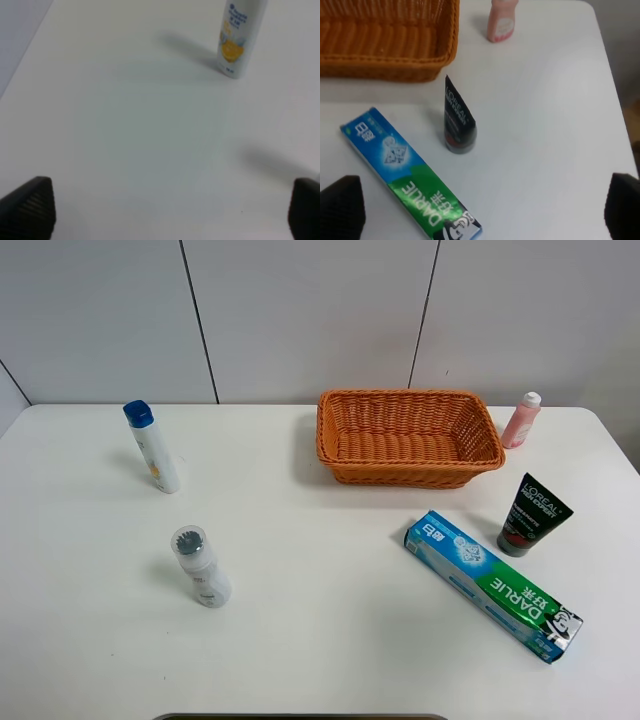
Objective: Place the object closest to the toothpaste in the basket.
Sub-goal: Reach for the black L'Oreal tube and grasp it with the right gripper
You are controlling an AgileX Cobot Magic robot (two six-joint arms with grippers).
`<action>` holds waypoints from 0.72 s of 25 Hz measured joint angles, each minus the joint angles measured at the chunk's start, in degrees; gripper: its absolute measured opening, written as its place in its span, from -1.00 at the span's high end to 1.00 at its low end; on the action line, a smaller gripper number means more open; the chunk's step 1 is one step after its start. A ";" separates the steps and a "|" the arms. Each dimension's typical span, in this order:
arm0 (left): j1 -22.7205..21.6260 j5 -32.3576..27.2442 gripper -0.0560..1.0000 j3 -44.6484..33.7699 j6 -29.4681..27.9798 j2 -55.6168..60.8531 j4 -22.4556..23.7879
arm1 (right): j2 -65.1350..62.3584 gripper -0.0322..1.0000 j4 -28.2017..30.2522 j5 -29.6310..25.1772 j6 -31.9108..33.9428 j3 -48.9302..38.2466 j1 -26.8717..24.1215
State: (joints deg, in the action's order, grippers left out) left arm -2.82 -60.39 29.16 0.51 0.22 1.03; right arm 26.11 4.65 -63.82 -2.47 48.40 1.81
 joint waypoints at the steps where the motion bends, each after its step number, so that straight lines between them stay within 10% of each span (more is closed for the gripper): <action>1: 0.00 0.00 -0.88 0.00 0.00 0.00 -0.06 | 2.23 -0.98 0.15 -0.54 -1.05 1.44 0.00; 18: 0.00 0.00 -0.88 0.00 0.00 0.00 -0.06 | 31.58 -0.98 2.47 -5.70 -17.50 14.20 -0.78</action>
State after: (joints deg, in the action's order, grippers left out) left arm -2.82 -60.39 29.16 0.51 0.22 0.97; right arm 57.69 7.12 -69.53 -19.96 62.60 1.03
